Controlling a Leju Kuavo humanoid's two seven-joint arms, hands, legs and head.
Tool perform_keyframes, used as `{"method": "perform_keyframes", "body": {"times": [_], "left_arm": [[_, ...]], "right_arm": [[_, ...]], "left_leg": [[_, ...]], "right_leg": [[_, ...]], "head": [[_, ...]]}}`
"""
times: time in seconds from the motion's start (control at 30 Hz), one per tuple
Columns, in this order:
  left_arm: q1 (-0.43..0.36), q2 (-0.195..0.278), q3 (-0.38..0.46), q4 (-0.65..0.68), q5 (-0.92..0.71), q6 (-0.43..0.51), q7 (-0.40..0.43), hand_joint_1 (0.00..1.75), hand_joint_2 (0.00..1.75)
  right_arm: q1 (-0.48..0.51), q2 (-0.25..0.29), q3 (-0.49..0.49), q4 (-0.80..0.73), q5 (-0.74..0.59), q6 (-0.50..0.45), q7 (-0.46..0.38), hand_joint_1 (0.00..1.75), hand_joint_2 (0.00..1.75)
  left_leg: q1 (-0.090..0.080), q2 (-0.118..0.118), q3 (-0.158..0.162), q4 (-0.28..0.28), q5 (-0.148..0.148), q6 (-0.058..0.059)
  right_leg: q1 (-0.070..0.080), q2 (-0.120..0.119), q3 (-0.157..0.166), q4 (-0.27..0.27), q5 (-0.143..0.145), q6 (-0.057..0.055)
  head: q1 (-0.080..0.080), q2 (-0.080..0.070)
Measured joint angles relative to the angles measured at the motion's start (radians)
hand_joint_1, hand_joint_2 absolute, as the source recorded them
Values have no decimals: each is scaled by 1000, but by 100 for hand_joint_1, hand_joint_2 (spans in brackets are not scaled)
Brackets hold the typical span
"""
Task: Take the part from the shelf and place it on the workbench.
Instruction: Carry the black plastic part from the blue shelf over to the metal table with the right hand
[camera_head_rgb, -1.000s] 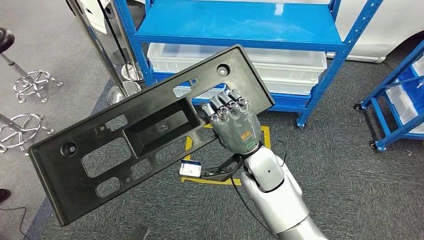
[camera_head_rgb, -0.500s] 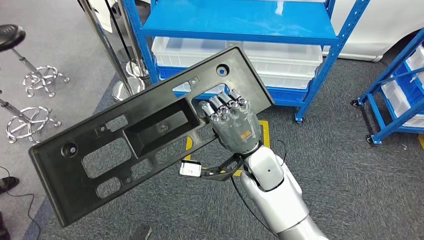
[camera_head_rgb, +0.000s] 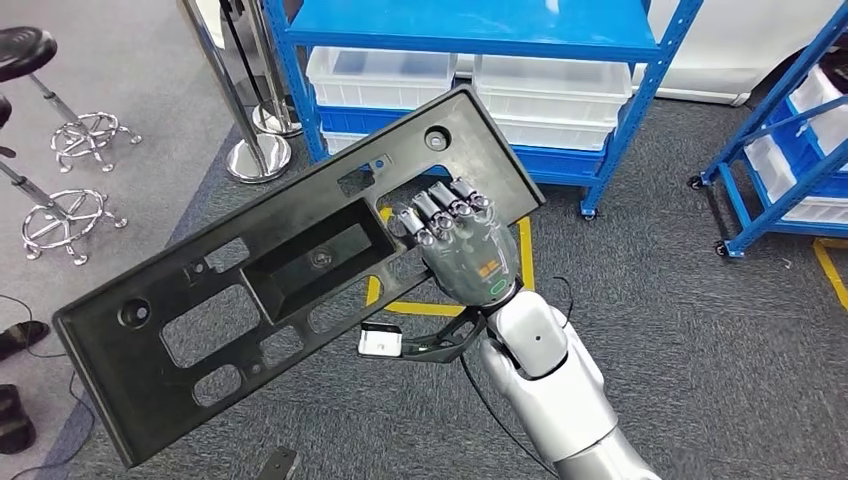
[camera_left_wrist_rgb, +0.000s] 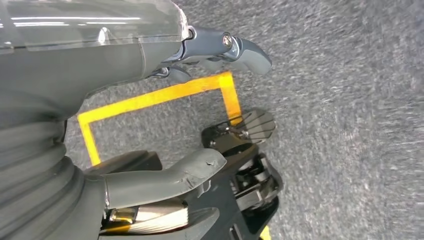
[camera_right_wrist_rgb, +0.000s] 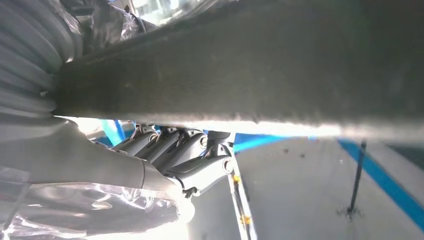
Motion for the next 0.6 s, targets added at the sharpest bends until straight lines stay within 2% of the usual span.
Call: {"method": "perform_keyframes", "body": {"times": [0.03,0.07,0.1,0.13,0.2,0.23,0.27,0.3,0.37,0.4,0.43,0.5,0.57,0.6], "left_arm": [[0,0,0,0,0,0,0,0,175],[1,0,0,0,1,0,-1,0,175],[2,0,0,0,2,0,-1,0,175],[3,0,0,0,3,-1,-2,0,175],[4,0,0,0,3,-1,-2,0,175],[4,0,0,0,3,-1,-2,0,175],[4,0,0,0,3,-1,-3,0,175],[4,0,0,0,3,-1,-3,0,175],[3,-1,0,0,3,-1,-4,0,175],[2,-1,0,0,3,-1,-4,0,175],[0,-1,0,0,3,-1,-5,0,175],[-4,-1,0,0,3,-1,-7,0,175],[-3,-1,0,0,4,-1,-8,0,175],[-2,-1,0,0,4,-1,-8,0,175]], "right_arm": [[-2,0,0,4,-13,0,-3,175,175],[-5,0,0,10,-26,0,-5,175,175],[-6,0,0,16,-36,0,-7,175,175],[-7,1,0,22,-43,0,-9,175,175],[-8,1,0,32,-42,0,-9,175,175],[-8,1,0,36,-40,0,-6,175,175],[-9,0,1,42,-38,0,-3,175,175],[-9,0,2,48,-36,0,2,175,175],[-12,-4,5,60,-37,0,10,175,175],[-15,-7,8,65,-37,0,14,175,175],[-19,-10,11,69,-39,0,17,175,175],[-28,-18,25,79,-41,0,25,175,175],[-36,-27,39,89,-43,0,31,175,175],[-38,-30,45,95,-44,0,33,175,175]], "left_leg": [[2,-1,-5,-1,9,-5],[5,-3,-11,2,3,-11],[7,-4,-20,19,-25,-17],[10,-6,-32,55,-72,-22],[12,-6,-57,175,-182,-31],[13,-6,-64,236,-210,-34],[14,-6,-61,280,-209,-35],[14,-6,-45,295,-185,-35],[14,-7,27,240,-129,-32],[12,-7,88,167,-130,-28],[10,-8,147,86,-148,-23],[3,-8,219,-26,-186,-10],[1,-6,212,-44,-172,4],[2,-5,204,-48,-159,12]], "right_leg": [[0,-1,-7,-3,5,-6],[-1,-3,-16,-3,17,-13],[-1,-5,-29,-4,31,-21],[-3,-7,-43,-5,46,-28],[-1,-9,-76,-4,75,-35],[0,-10,-94,-3,89,-36],[1,-11,-112,-2,103,-35],[1,-12,-132,-1,117,-35],[1,-12,-168,3,143,-31],[1,-12,-182,4,155,-28],[2,-12,-191,5,166,-24],[0,-13,-199,0,190,-13],[-2,-14,-202,-8,208,-1],[-3,-13,-208,-3,197,4]], "head": [[0,0],[0,0],[0,0],[0,0],[0,0],[0,0],[0,0],[0,0],[0,0],[0,0],[0,0],[0,0],[0,0],[0,0]]}}
